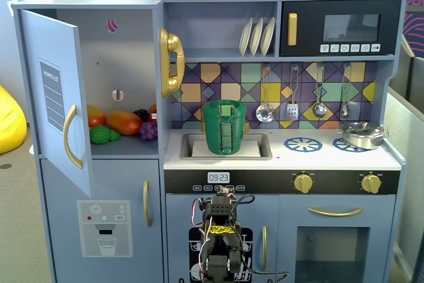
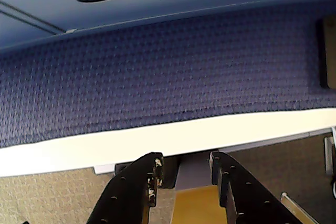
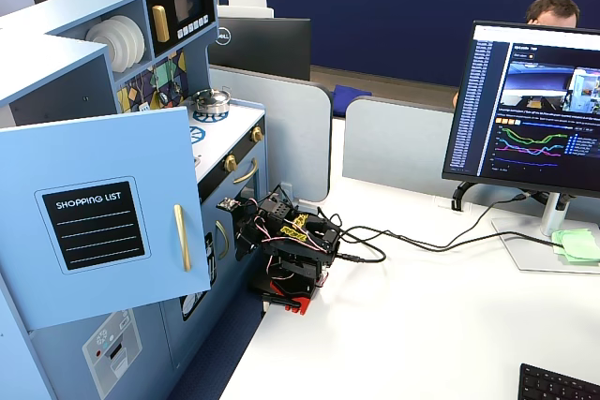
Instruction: Take off the lid from the green recipient and place it on the counter
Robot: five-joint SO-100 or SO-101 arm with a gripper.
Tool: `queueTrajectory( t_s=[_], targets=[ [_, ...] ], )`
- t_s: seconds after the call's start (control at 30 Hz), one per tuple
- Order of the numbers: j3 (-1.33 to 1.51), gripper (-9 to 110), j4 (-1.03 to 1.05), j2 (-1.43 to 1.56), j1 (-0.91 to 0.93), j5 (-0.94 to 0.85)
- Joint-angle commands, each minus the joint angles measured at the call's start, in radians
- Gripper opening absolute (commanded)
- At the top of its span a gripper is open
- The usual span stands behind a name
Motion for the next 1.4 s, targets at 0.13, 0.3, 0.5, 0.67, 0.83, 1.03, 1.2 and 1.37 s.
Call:
queueTrajectory(
  t_s=[0.13, 0.3, 0.5, 0.67, 0.83, 1.03, 1.2, 1.37],
  targets=[
    [-0.281, 12, -0.403, -0.132, 0.069, -0.11],
    [-0.638, 34, -0.756, -0.383, 0.066, -0.126],
    [-1.005, 39, -0.808, -0.607, 0.072, -0.161],
    [-1.117, 38, -0.853, -0.698, 0.086, -0.173],
    [-1.158, 38, -0.871, -0.749, 0.091, -0.19],
    [-1.259, 37, -0.887, -0.85, 0.084, -0.201],
    [-1.356, 37, -0.9, -0.948, 0.083, -0.207],
    [-1.436, 36, -0.904, -1.031, 0.081, -0.21]
  ],
)
